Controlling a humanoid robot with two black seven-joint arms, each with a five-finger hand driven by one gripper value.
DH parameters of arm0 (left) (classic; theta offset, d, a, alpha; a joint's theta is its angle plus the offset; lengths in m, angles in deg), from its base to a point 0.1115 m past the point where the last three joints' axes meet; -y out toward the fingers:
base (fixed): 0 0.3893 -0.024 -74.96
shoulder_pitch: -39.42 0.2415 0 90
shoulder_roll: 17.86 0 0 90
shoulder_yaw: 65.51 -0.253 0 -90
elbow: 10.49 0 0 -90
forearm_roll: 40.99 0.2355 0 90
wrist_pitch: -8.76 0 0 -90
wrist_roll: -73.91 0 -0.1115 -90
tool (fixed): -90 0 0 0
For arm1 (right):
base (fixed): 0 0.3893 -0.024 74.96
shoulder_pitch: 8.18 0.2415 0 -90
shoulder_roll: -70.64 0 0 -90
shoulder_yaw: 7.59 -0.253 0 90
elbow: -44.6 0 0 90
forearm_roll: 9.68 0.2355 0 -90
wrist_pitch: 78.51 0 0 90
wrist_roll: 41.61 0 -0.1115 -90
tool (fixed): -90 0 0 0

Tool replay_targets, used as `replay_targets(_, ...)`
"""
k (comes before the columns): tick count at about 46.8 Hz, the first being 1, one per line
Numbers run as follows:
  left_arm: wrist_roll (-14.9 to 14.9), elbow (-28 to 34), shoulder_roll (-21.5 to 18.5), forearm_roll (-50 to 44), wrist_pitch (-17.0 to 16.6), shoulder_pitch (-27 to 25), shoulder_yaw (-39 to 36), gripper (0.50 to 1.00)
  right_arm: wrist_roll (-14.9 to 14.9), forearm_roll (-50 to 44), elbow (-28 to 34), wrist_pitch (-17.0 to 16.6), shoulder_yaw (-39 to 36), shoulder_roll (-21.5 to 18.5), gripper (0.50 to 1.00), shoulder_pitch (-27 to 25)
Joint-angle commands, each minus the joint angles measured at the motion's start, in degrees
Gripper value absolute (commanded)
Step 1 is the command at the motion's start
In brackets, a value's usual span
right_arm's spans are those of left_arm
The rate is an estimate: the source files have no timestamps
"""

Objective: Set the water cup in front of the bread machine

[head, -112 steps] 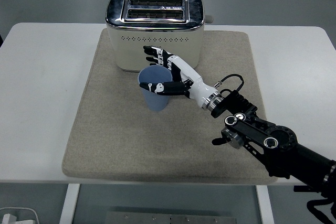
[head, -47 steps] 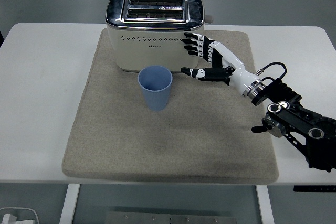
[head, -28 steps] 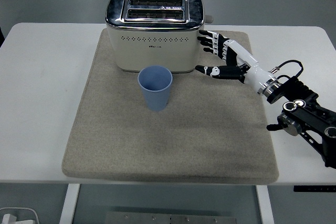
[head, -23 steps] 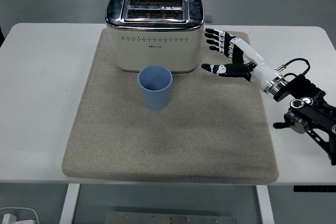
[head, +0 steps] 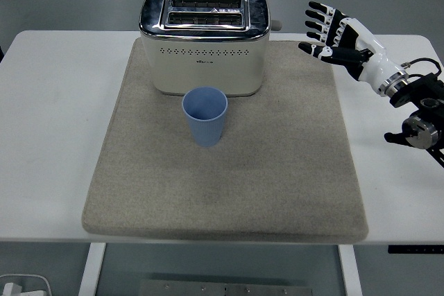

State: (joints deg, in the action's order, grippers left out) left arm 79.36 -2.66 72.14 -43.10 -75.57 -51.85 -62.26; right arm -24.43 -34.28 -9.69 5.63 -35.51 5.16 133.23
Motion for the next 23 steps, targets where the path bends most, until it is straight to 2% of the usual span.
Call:
replay_targets(1,0.0,0.0,0.0,0.0,0.0,-0.1,0.1,1.000,-5.8,4.7,1.4,-1.2,-0.1,-0.2,0.930,1.5)
replay_targets(6,0.0,0.0,0.0,0.0,0.0,-0.1,0.0,1.000,-12.5,10.6,3.0,-1.4,-0.1,-0.6,0.930,4.0)
replay_targets(9,0.0,0.0,0.0,0.0,0.0,-0.1,0.0,1.000,-15.2,12.6,4.1,-1.3,-0.6,-1.0,0.930,5.0)
replay_targets(13,0.0,0.0,0.0,0.0,0.0,-0.1,0.0,1.000,-17.5,14.3,6.0,-1.3,-0.8,-1.2,0.930,6.9)
replay_targets(20,0.0,0.0,0.0,0.0,0.0,-0.1,0.0,1.000,-19.4,17.5,10.9,-1.4,-1.0,-3.2,0.930,8.8)
replay_targets(23,0.0,0.0,0.0,0.0,-0.1,-0.1,0.0,1.000,-21.4,19.5,11.9,-1.4,-1.0,-3.4,0.930,9.3)
